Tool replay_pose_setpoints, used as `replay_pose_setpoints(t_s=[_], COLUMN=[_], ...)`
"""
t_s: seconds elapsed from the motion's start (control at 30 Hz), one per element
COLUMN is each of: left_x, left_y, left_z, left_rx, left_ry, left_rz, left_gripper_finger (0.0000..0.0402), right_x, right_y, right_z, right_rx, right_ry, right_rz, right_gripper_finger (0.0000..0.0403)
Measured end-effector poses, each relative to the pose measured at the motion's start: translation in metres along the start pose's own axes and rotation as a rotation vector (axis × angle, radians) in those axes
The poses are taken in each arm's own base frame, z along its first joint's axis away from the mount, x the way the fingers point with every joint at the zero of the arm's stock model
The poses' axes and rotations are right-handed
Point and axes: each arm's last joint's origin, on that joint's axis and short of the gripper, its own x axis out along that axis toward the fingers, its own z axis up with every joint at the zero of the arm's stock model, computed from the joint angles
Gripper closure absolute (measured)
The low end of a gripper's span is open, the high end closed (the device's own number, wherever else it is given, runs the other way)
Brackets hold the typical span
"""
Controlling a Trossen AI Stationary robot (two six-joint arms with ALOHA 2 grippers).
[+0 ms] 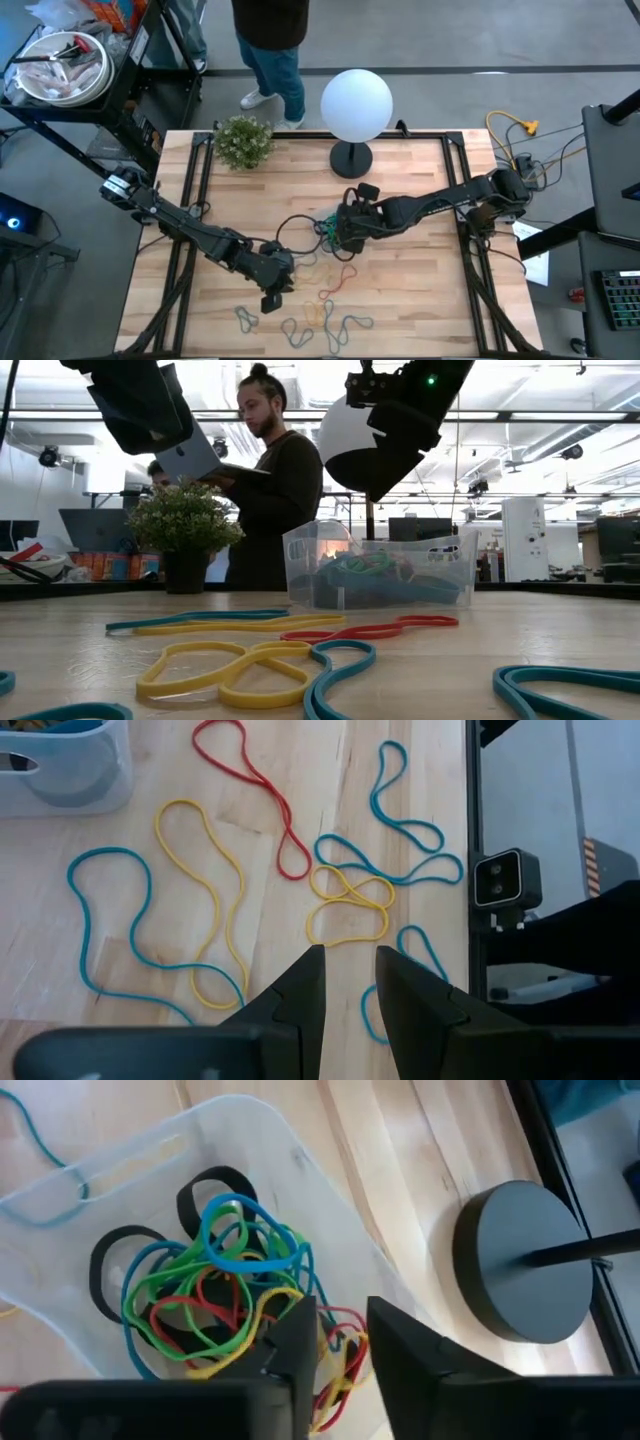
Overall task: Pick and place rubber bands into bin
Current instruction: Put the blue rubber band into the transparent bin
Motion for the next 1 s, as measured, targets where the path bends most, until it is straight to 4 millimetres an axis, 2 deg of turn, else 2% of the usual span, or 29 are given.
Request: replay_pose_setpoints(t_s=[0.27, 0.57, 0.77, 1.0], left_x=[0.000, 0.000, 0.000, -0.002], left_y=[0.000, 0.002, 0.001, -0.001], left_z=[0.000, 0.000, -0.002, -0.022], left_rx=[-0.001, -0.085, -0.150, -0.099], left_ry=[-0.002, -0.033, -0.030, 0.100], left_rz=[0.001, 0.046, 0.059, 0.114], left_gripper_finger=[0.0327, 0.0327, 0.0327, 0.0327], right_x=[-0.001, -0.007, -0.039, -0.082], right_y=[-0.002, -0.007, -0.013, -0.024], right_z=[0.001, 0.001, 0.003, 0.000], right_rx=[0.003, -0.011, -0.014, 0.031], right_ry=[-0.030, -0.041, -0.134, -0.238], right_rz=[-0.077, -0.125, -0.081, 0.007], right_gripper_finger=[0.0281, 0.0285, 0.0295, 0.0298])
